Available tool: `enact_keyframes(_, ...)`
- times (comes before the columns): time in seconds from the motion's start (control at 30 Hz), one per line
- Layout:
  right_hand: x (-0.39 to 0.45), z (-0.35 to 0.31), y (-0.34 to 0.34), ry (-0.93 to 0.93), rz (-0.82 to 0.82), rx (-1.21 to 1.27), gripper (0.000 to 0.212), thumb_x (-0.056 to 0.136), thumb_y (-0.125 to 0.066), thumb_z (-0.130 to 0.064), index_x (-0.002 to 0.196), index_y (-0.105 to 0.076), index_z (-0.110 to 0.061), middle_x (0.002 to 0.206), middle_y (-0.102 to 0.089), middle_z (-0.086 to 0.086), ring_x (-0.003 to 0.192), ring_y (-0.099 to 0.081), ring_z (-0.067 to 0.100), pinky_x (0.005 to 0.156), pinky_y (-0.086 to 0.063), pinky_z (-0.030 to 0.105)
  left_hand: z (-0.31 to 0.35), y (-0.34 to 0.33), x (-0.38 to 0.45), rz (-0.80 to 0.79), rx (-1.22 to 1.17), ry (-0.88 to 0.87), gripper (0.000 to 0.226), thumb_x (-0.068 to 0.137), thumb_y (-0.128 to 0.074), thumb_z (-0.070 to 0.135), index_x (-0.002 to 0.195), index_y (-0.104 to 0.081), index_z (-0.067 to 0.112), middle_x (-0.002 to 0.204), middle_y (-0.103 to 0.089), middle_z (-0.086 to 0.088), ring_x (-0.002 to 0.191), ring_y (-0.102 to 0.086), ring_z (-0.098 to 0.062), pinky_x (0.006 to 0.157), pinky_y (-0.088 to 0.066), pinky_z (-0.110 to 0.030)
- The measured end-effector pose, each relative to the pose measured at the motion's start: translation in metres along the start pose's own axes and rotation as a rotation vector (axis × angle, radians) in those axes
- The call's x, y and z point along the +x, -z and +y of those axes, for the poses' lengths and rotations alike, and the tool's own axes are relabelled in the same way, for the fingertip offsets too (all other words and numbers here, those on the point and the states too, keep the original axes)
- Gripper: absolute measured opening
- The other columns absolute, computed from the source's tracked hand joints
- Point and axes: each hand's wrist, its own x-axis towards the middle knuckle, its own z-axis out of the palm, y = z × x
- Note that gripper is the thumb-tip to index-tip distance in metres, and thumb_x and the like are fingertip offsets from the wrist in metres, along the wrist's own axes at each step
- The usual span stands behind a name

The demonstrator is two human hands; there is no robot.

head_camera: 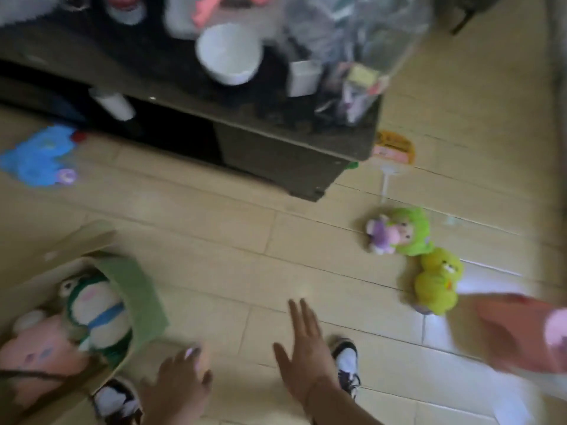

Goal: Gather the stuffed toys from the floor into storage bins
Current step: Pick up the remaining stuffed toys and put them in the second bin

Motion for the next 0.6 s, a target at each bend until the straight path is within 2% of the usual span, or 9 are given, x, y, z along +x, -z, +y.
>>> enact_keyframes(0.03,-0.006,0.030,0.023,-0.057,0.052,0.033,0.087,0.099,-0.045,-0.046,0.157,0.018,-0.029,0.167,0.021,-0.008,0.157,0.005,0.015,0.125,-0.014,0.027,0.032,-0.004,0.000,0.059,-0.010,-0.011,0.063,0.078,-0.038,0.061,0.137,-0.041,0.037,0.137,-0.055,-0.001,0.124,-0.055,-0.022,0.099,-0.048,-0.043)
enact_keyframes(0.07,-0.009,0.058,0.047,-0.106,0.090,0.069,0.090,0.098,-0.049,-0.043,0.157,0.018,-0.029,0.167,0.018,-0.007,0.157,0.002,0.015,0.124,-0.015,0.026,0.075,0.007,-0.006,0.016,-0.111,-0.035,0.064,0.076,-0.042,0.055,0.136,-0.043,0.033,0.132,-0.060,-0.006,0.118,-0.061,-0.026,0.092,-0.053,-0.045)
enact_keyframes(0.1,-0.011,0.086,0.070,-0.147,0.111,0.102,0.090,0.098,-0.051,-0.041,0.157,0.016,-0.028,0.168,0.014,-0.005,0.157,-0.001,0.016,0.124,-0.016,0.025,0.120,0.010,-0.014,0.104,-0.084,-0.163,0.066,0.074,-0.044,0.052,0.137,-0.045,0.030,0.131,-0.062,-0.009,0.116,-0.062,-0.028,0.091,-0.053,-0.044)
enact_keyframes(0.13,-0.011,0.112,0.089,-0.182,0.128,0.141,0.089,0.098,-0.052,-0.039,0.158,0.012,-0.027,0.169,0.009,-0.003,0.157,-0.004,0.017,0.124,-0.015,0.025,0.156,0.003,-0.014,0.066,-0.168,-0.217,0.069,0.075,-0.044,0.053,0.140,-0.044,0.029,0.137,-0.057,-0.006,0.123,-0.058,-0.025,0.098,-0.048,-0.040)
enact_keyframes(0.2,-0.006,0.160,0.123,-0.224,0.163,0.189,0.084,0.098,-0.053,-0.037,0.159,0.003,-0.023,0.169,-0.001,0.001,0.156,-0.007,0.019,0.124,-0.014,0.026,0.238,0.011,-0.027,0.027,-0.231,-0.324,0.072,0.081,-0.046,0.053,0.148,-0.029,0.033,0.152,-0.037,0.006,0.140,-0.035,-0.013,0.113,-0.031,-0.029)
enact_keyframes(0.27,0.000,0.196,0.154,-0.234,0.199,0.207,0.080,0.098,-0.054,-0.038,0.160,-0.006,-0.020,0.168,-0.010,0.003,0.156,-0.012,0.020,0.124,-0.016,0.028,0.308,0.011,-0.028,0.030,-0.308,-0.389,0.074,0.089,-0.053,0.047,0.151,-0.015,0.036,0.158,-0.023,0.011,0.145,-0.021,-0.009,0.118,-0.022,-0.027)
enact_keyframes(0.37,0.008,0.233,0.193,-0.261,0.240,0.262,0.077,0.098,-0.055,-0.038,0.159,-0.012,-0.018,0.167,-0.016,0.004,0.155,-0.016,0.020,0.123,-0.019,0.030,0.392,0.006,-0.023,-0.052,-0.350,-0.409,0.083,0.088,-0.060,0.043,0.151,-0.007,0.038,0.160,-0.016,0.011,0.147,-0.015,-0.010,0.119,-0.019,-0.030)
enact_keyframes(0.5,0.023,0.266,0.223,-0.331,0.259,0.355,0.080,0.097,-0.058,-0.039,0.159,-0.013,-0.019,0.164,-0.021,0.004,0.152,-0.025,0.022,0.122,-0.025,0.032,0.456,-0.006,-0.005,-0.171,-0.357,-0.385,0.094,0.082,-0.065,0.047,0.151,-0.002,0.039,0.161,-0.011,0.010,0.148,-0.013,-0.011,0.117,-0.020,-0.033)
enact_keyframes(0.6,0.046,0.281,0.237,-0.411,0.207,0.469,0.078,0.096,-0.059,-0.039,0.158,-0.016,-0.020,0.162,-0.029,0.004,0.148,-0.034,0.024,0.119,-0.032,0.033,0.488,-0.011,0.019,-0.204,-0.557,-0.265,0.093,0.082,-0.070,0.038,0.152,-0.010,0.034,0.157,-0.026,0.006,0.142,-0.030,-0.012,0.110,-0.029,-0.027)
